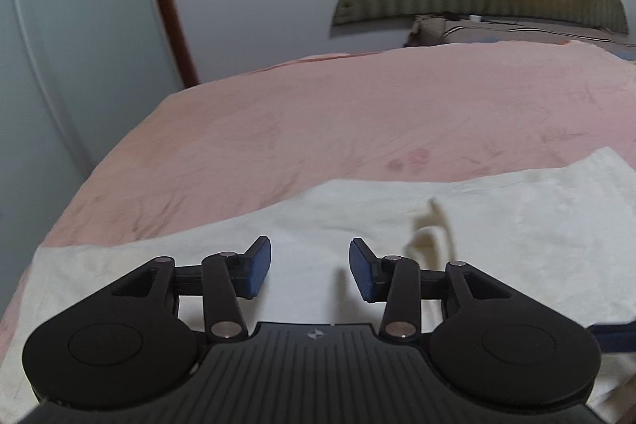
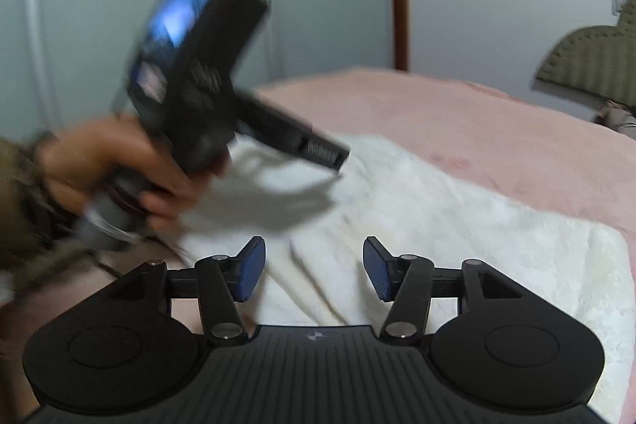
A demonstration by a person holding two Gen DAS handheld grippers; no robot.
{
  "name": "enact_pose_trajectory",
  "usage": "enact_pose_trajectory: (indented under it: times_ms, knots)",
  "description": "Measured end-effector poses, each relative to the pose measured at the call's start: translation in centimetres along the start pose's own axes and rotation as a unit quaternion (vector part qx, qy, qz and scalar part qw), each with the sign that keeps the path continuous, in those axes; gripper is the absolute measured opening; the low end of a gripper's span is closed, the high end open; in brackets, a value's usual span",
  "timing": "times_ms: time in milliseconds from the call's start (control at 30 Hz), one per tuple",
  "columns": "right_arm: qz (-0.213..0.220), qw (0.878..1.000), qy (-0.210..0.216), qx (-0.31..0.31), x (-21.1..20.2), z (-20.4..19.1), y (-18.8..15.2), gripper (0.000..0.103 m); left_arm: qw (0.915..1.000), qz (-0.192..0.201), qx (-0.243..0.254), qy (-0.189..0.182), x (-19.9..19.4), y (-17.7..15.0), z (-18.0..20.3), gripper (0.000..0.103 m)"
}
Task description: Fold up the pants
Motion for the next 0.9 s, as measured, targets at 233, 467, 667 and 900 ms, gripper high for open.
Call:
enact_pose_trajectory:
  times_ms: [233, 467, 667, 900]
  knots:
    - [-0.015, 0.998, -0.063, 0.006, 0.6, 1.5, -0.5, 0.054, 0.9994, -0.03, -0.015, -0.01, -1.6, -1.9, -0.9, 0.059]
    - [-0.04, 0.981, -0.089, -0.165, 2.1, -3.0, -2.6, 0.053, 0.9946, -0.047, -0.09, -0.022, -2.1, -1.9, -1.6, 0.066]
    - [-0.048, 0.966, -0.118, -0.226, 3.6, -3.6, -2.3, 0.031, 0.9821, -0.051, -0.172, -0.057, -3.5, -0.8, -2.0, 0.066]
    - [-0.017, 0.99, -0.095, -0.1, 2.7, -1.1, -1.5, 0.012, 0.9142, -0.119, -0.328, -0.206, -2.8, -0.9, -1.5, 0.068]
Point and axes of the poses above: each gripper's, at about its wrist camera, not at the fingertips, and x roughly the way its jaws point, z to its right, y to its top, the point moved 2 cm from there along x, roughly the way its jaws point, and after that the axes turned 14 degrees about z, right-handed, at the moved point
